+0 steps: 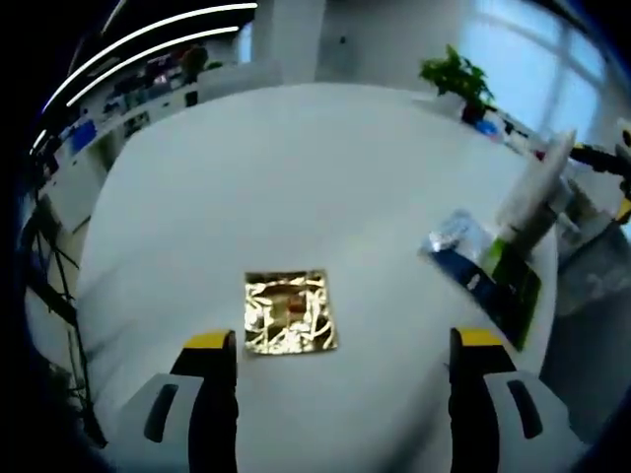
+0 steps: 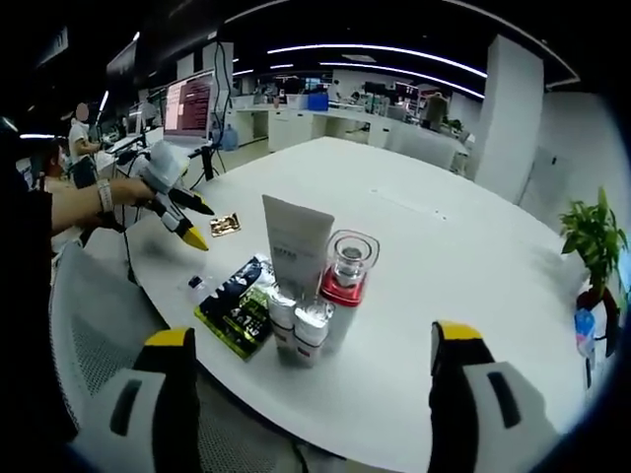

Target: Arrange the skincare products in the storage area until every visible bottle or jar stands upright without overlapping.

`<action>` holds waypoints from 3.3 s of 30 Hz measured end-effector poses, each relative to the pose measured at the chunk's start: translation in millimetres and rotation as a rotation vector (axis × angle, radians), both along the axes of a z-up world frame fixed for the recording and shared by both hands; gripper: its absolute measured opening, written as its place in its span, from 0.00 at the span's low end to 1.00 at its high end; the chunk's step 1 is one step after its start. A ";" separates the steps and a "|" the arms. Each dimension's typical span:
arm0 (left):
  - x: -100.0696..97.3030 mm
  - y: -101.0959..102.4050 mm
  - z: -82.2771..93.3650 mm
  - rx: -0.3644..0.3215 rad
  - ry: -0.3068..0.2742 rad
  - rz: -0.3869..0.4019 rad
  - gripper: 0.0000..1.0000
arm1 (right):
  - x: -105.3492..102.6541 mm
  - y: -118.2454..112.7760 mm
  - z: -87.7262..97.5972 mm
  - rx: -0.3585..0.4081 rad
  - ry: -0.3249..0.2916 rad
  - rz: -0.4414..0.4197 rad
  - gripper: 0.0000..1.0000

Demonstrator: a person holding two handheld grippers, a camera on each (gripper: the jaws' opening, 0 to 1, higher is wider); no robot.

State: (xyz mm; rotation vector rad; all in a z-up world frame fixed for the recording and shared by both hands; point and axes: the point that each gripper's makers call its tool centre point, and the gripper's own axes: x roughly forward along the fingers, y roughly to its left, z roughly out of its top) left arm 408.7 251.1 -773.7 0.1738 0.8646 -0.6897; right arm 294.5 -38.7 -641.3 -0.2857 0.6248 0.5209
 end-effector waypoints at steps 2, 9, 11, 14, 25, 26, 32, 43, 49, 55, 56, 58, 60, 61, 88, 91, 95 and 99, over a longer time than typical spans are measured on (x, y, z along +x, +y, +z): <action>-1.2 -1.2 -2.9 0.004 0.013 -0.002 0.86 | 0.2 -0.8 1.0 -0.005 -0.006 -0.001 0.99; -4.9 -3.4 -3.1 -0.029 0.037 0.029 0.83 | -0.5 -3.8 1.9 -0.012 -0.009 -0.011 0.99; -7.3 -3.4 -2.8 -0.027 0.046 0.028 0.82 | -1.3 -3.7 0.8 -0.013 -0.004 -0.007 0.99; -12.6 -4.3 -2.3 -0.027 0.057 0.026 0.80 | -1.3 -3.1 0.5 -0.019 -0.005 -0.003 0.99; -34.0 -26.6 -0.1 -0.071 0.098 -0.035 0.67 | -0.5 0.8 0.8 -0.024 -0.006 0.013 0.99; -34.3 -28.0 -0.4 -0.069 0.099 -0.038 0.66 | -0.8 1.2 0.7 -0.025 -0.005 0.016 0.99; -37.6 -45.6 0.0 -0.079 0.105 -0.094 0.64 | -1.5 1.1 2.6 -0.028 -0.009 0.019 0.99; -20.1 -63.3 2.1 -0.073 0.094 -0.132 0.64 | -3.5 1.2 2.7 -0.031 -0.004 0.024 0.99; -5.7 -61.5 15.0 -0.062 0.049 -0.145 0.64 | -4.1 -1.0 2.9 -0.032 -0.003 0.018 0.99; 17.6 -29.1 23.3 0.033 -0.028 -0.134 0.64 | -4.1 -3.9 -1.0 -0.030 0.007 0.005 0.99; 19.9 -23.1 20.7 0.046 -0.023 -0.133 0.65 | -3.8 -3.8 -1.2 -0.029 0.007 0.004 0.99; 24.4 -15.8 18.0 0.062 -0.027 -0.125 0.66 | -2.6 -2.6 -0.7 -0.026 0.006 0.007 0.99; 27.6 -10.2 15.3 0.088 -0.032 -0.128 0.67 | -1.3 -2.1 -0.4 -0.029 0.005 0.008 0.99; 28.7 -6.6 13.2 0.109 -0.028 -0.135 0.67 | -0.7 -1.8 -0.1 -0.030 0.005 0.009 0.99; 44.8 -1.7 -12.2 0.199 0.018 -0.225 0.48 | 1.4 -8.3 -1.3 -0.025 0.015 -0.008 0.99; 45.8 -1.4 -13.1 0.196 0.020 -0.233 0.47 | 2.4 -8.7 -1.6 -0.026 0.016 -0.006 0.99; 47.0 -0.7 -13.2 0.199 0.022 -0.240 0.44 | 3.4 -7.6 -1.7 -0.026 0.017 0.000 0.99; 43.8 -3.7 -12.6 0.205 0.023 -0.253 0.42 | 4.7 -5.2 -0.8 -0.023 0.014 0.006 0.99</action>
